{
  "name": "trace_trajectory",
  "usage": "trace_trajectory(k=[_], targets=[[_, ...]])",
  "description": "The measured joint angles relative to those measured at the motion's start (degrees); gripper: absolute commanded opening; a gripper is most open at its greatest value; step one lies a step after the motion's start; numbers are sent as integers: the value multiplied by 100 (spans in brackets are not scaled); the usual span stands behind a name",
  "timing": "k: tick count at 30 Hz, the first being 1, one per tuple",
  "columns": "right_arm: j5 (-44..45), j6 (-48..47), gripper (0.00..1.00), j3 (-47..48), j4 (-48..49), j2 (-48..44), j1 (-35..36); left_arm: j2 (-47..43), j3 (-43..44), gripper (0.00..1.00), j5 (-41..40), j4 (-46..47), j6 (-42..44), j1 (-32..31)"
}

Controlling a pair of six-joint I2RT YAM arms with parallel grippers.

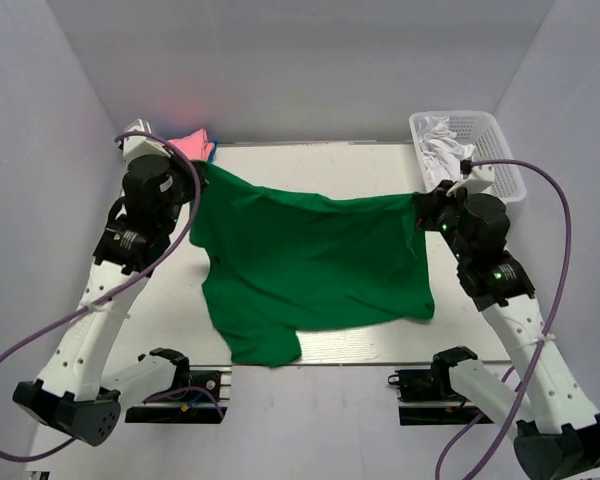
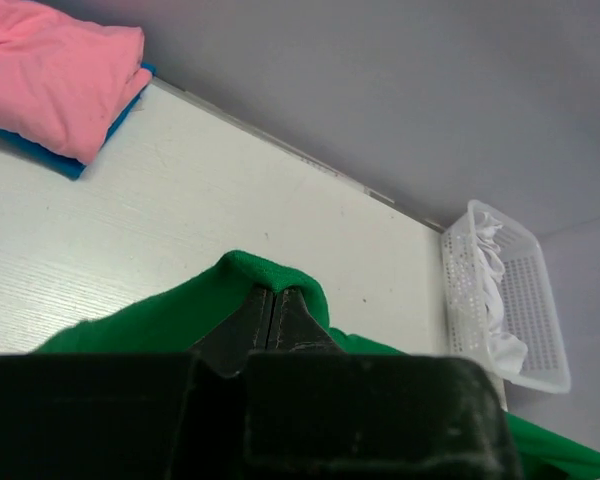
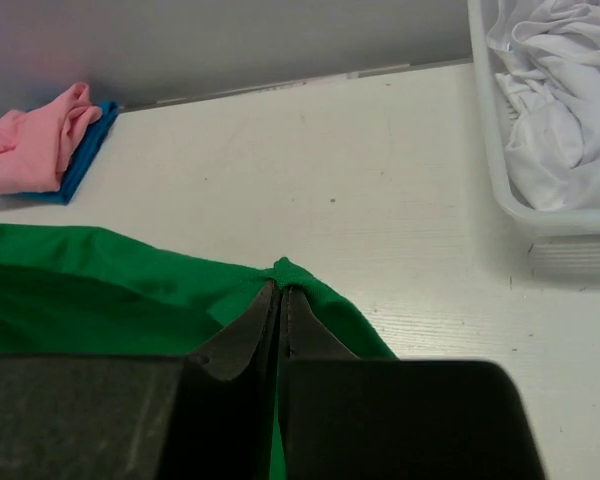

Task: Fold and stack the t-shirts
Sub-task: Flatten out the tshirt

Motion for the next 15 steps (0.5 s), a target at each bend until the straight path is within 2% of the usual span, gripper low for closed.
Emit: trace_trajectory(k=[5,15], targets=[[267,-9,0,2,352,603,-2,417,-44,0,-205,269,-42,2],[533,-188,0,459,702,2122,-120,1939,459,0,-595,466,42,4]])
